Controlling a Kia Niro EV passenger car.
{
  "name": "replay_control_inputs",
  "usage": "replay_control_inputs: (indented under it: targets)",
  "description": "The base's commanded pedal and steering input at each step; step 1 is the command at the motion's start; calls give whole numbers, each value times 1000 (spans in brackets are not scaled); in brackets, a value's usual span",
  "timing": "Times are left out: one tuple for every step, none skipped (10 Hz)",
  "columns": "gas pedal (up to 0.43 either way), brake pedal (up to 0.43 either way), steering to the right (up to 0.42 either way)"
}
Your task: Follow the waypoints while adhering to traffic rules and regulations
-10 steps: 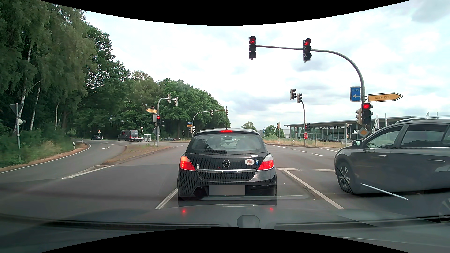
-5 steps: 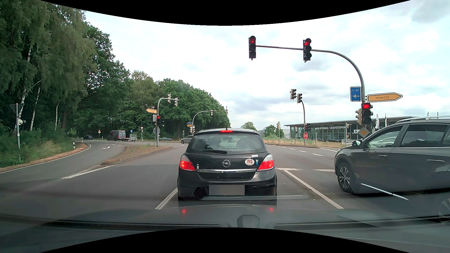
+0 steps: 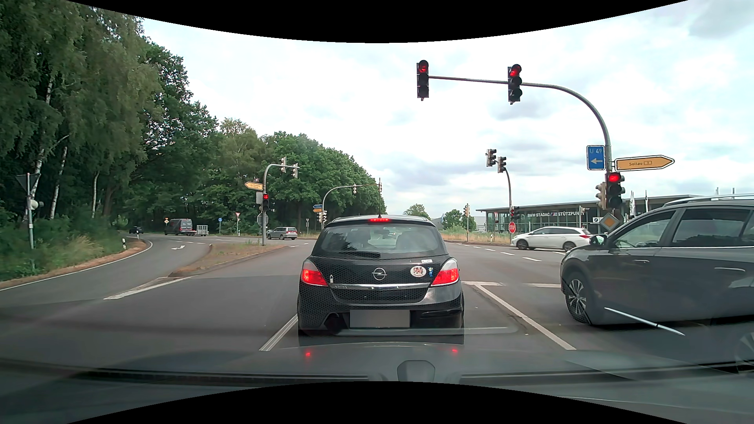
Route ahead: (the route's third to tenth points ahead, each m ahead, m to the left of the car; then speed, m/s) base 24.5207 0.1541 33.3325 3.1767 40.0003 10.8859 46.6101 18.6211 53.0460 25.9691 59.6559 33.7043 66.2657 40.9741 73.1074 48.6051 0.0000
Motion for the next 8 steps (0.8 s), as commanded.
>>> replay_control_inputs:
  targets:
    - [0,268,-4]
    - [0,268,-4]
    - [0,268,-4]
    - [0,268,-4]
    - [0,268,-4]
    - [0,268,-4]
    - [0,268,-4]
    - [0,268,-4]
